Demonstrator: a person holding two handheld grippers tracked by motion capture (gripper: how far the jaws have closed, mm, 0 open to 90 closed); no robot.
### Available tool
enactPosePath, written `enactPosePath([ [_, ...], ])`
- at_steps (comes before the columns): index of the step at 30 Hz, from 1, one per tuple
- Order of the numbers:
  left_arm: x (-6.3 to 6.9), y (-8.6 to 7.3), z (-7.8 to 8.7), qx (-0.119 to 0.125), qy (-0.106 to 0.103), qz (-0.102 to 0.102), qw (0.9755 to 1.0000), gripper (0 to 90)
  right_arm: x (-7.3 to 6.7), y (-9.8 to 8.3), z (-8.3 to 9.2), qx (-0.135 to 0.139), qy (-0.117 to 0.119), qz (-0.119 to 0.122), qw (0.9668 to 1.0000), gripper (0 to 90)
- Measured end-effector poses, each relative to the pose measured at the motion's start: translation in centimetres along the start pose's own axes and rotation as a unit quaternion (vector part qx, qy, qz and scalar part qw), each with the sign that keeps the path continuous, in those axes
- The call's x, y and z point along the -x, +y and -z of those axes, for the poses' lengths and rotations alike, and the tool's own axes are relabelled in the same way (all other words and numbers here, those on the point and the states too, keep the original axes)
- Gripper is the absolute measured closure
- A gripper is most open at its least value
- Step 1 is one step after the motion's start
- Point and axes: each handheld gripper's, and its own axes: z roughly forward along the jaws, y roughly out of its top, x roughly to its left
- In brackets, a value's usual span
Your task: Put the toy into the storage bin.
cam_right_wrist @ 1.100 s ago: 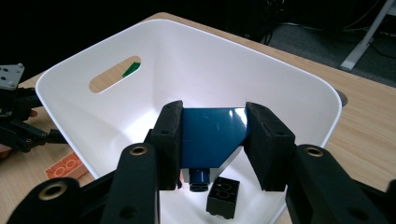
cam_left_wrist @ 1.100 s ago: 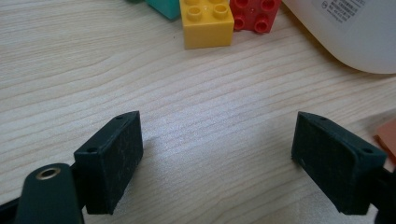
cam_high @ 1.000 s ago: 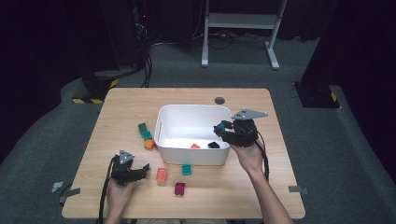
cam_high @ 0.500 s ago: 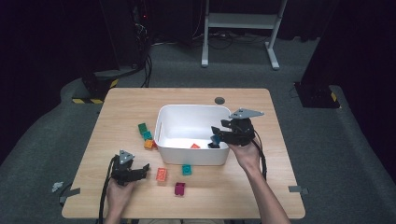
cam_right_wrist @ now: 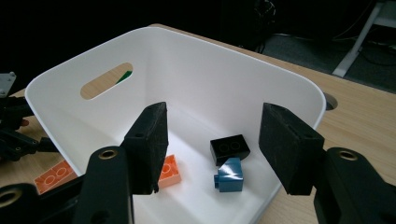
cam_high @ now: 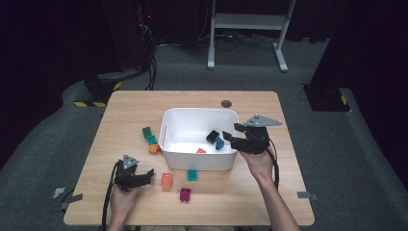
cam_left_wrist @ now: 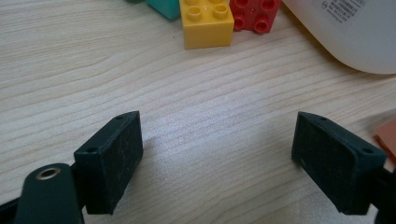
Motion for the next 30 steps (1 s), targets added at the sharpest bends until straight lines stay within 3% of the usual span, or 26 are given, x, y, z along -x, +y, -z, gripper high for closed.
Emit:
enactPosePath([
  [17,0.0,0.0,0.0,-0.001,0.0,0.0,1.0,16.6,1.1,-2.7,3.4,0.028,-0.028,-0.019,0.999,42.8],
  [30,0.0,0.0,0.0,-0.002,0.0,-0.001,1.0,16.6,1.7,-4.2,4.4,0.033,-0.042,-0.031,0.9981,42.8],
])
